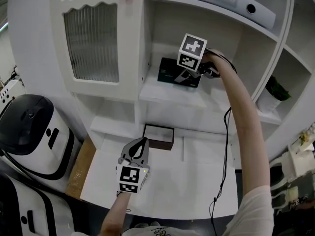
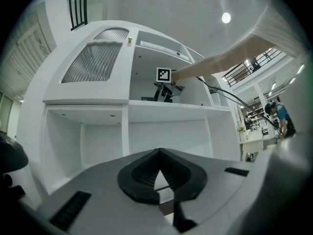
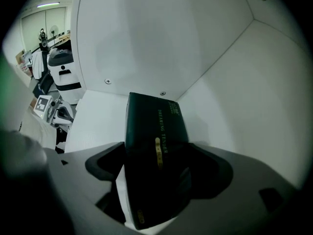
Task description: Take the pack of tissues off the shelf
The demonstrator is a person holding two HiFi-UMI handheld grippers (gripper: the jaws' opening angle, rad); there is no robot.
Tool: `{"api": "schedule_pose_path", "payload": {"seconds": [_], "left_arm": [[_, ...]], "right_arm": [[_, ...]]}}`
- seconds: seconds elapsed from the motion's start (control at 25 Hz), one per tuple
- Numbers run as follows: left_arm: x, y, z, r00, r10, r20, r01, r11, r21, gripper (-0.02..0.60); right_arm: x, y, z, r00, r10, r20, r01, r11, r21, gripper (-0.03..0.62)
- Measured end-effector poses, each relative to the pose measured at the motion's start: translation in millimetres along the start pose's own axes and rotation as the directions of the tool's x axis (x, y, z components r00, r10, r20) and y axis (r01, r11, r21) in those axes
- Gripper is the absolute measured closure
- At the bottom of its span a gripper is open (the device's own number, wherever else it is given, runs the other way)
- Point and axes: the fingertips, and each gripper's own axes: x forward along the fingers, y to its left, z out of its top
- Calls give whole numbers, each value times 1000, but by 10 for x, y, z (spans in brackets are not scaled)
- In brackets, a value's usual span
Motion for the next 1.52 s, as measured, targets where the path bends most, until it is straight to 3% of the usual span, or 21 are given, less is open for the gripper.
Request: {"api": "schedule_pose_path", "payload": {"seconds": [0.44, 0.84, 1.12, 1.32, 1.4, 1.52], "left_arm": [[-118, -89, 64, 1000, -13, 11, 13, 1000, 21, 581], [-238, -267, 267, 997, -57, 58, 55, 998, 42, 581], [-298, -383, 473, 991, -93, 100, 86, 994, 66, 581], [-337, -508, 664, 983, -125, 133, 113, 989, 92, 581], [-351, -559, 736, 980, -136, 146, 123, 988, 97, 581], [-391, -627, 807, 975, -150, 163, 134, 985, 106, 581]], "right_arm": [[-127, 94, 42, 991, -120, 64, 125, 988, -88, 194], [-793, 1, 93, 927, -327, 184, 334, 943, -5, 195], [-1481, 173, 122, 831, -460, 314, 448, 887, 112, 195], [-1882, 521, 138, 766, -509, 394, 489, 858, 157, 195], [-2023, 642, 107, 721, -548, 425, 520, 833, 190, 195], [-2218, 778, 19, 616, -632, 471, 574, 769, 280, 195]]}}
